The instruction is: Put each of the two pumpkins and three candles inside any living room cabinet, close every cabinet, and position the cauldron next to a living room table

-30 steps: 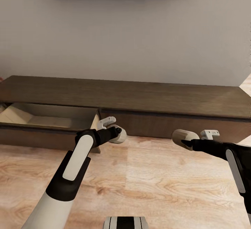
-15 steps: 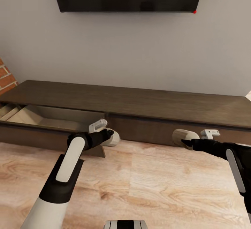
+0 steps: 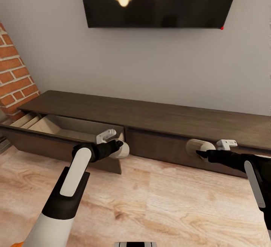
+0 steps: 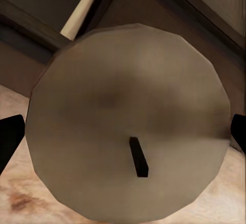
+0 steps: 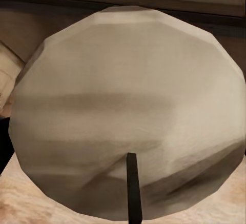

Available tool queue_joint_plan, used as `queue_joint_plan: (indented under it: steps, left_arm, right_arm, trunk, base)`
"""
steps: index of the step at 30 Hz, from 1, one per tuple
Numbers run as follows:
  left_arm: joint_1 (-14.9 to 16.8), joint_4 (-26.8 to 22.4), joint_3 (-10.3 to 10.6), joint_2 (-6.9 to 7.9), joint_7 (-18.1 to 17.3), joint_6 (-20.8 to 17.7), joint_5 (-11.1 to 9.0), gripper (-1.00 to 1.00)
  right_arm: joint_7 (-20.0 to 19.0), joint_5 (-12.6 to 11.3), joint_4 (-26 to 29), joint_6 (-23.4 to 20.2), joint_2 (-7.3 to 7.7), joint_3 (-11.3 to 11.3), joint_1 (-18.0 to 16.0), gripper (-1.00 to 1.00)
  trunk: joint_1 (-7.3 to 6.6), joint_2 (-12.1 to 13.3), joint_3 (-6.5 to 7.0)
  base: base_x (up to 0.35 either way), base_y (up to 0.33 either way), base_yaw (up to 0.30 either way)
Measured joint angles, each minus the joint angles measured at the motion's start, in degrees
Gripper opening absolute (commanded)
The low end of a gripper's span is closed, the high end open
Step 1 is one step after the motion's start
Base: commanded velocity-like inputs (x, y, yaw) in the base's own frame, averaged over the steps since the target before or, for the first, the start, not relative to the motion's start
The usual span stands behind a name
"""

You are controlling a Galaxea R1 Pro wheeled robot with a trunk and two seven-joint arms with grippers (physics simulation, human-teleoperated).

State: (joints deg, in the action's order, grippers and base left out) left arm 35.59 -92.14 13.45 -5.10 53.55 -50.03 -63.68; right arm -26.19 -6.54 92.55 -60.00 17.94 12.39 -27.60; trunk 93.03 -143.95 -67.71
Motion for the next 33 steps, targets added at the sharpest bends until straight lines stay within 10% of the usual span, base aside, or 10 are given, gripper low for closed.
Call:
queue_joint_plan:
  steps: [24, 33]
  left_arm:
    - [-0.71, 0.13, -2.87, 0.13, 0.31, -0.25, 0.09, -1.00]
    - [-0.45, 0.55, -2.99, 4.99, 0.36, -1.26, 0.62, -1.00]
  right_arm:
    - [0.00, 0.01, 0.00, 0.00, -0.14, -0.14, 0.21, -1.00]
    - [0.00, 0.13, -0.01, 0.01, -0.41, -0.46, 0.27, -1.00]
  trunk:
    - [-0.46, 0.25, 3.99]
    - [-0.46, 0.25, 3.99]
  base:
    - [0.001, 0.001, 0.015]
    - [0.206, 0.152, 0.006]
